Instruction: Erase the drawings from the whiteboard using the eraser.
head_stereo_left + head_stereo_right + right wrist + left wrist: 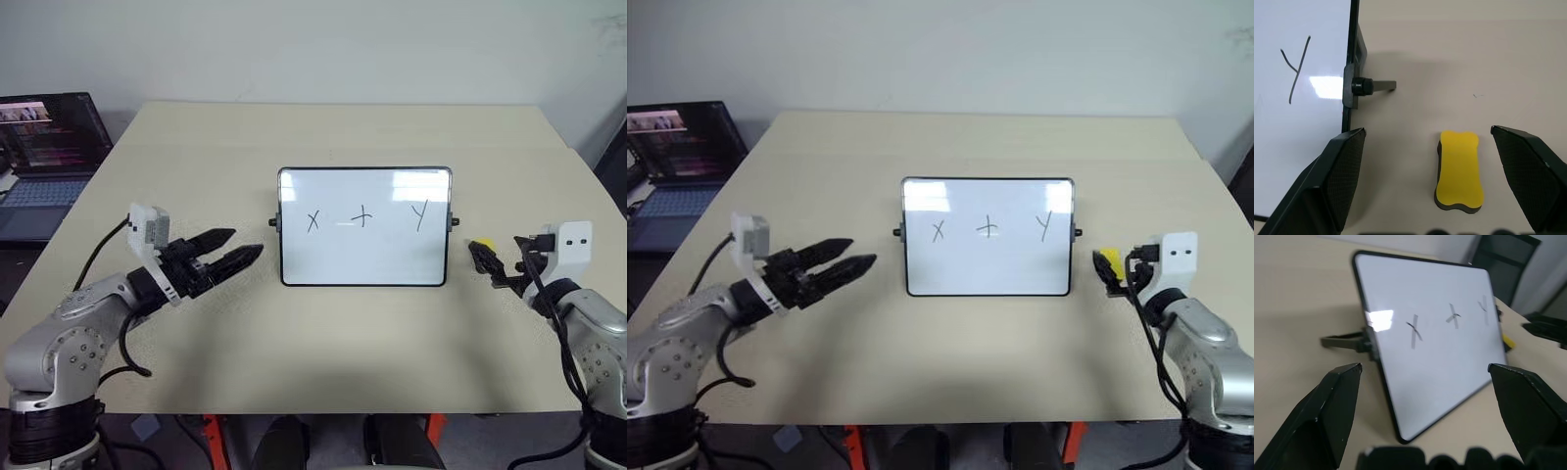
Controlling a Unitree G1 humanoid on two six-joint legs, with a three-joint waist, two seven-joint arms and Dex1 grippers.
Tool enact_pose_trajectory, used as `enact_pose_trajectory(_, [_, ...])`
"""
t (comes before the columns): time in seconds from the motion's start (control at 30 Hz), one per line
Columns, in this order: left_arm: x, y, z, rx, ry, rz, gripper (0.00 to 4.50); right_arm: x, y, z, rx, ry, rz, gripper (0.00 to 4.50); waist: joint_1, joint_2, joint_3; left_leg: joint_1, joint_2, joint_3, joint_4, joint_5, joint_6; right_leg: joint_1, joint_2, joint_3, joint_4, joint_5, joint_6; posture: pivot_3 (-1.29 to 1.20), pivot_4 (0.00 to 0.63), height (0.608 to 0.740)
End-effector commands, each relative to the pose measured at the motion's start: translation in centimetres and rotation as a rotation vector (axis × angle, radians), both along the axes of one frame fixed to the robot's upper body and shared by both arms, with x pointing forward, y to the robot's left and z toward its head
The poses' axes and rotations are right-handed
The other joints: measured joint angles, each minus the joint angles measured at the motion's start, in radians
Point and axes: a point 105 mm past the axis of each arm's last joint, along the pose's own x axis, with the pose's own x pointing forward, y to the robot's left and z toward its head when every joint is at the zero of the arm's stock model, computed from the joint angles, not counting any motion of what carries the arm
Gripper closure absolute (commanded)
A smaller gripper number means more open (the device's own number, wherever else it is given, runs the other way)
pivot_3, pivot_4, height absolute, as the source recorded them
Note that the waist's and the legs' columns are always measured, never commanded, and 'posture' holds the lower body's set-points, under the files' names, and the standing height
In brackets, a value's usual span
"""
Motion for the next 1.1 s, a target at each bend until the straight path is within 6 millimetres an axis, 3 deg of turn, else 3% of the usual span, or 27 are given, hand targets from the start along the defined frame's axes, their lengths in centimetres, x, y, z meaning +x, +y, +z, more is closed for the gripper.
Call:
enact_pose_trajectory(0.03, [-0.5,-0.8,1.0,-0.01,-0.011,-0.09,0.0,0.5,-0.1,0.8,-0.03,-0.014,0.029,0.03,0.0,0.0,0.0,0.0,0.0,0.0,0.0,0.0,0.0,0.0,0.0,0.0,0.0,0.0,0.0,0.0,0.15,0.74])
enact_pose_trajectory(0.47, [-0.1,-0.6,3.6,0.045,0.006,-0.269,0.0,1.9,-0.5,1.0,-0.035,0.033,0.072,0.03,0.0,0.0,0.001,0.0,0.0,0.0,0.0,0.0,0.0,0.0,0.0,0.0,0.0,0.0,0.0,0.0,0.15,0.74])
enact_pose_trajectory(0.9, [0.7,0.2,3.6,0.1,-0.032,-0.293,0.0,2.6,-0.7,0.7,-0.045,0.094,0.046,0.03,-0.001,0.0,0.001,-0.001,0.0,0.0,-0.001,0.0,0.0,-0.001,0.0,0.0,0.0,0.0,0.0,0.0,0.15,0.74])
enact_pose_trajectory(1.1, [1.0,0.4,3.0,0.099,-0.052,-0.262,0.0,3.6,-0.9,-0.4,-0.042,0.129,-0.001,0.03,-0.001,0.0,0.001,-0.001,0.0,0.0,-0.001,0.0,0.0,-0.001,0.0,0.0,-0.001,0.0,0.0,0.0,0.15,0.74])
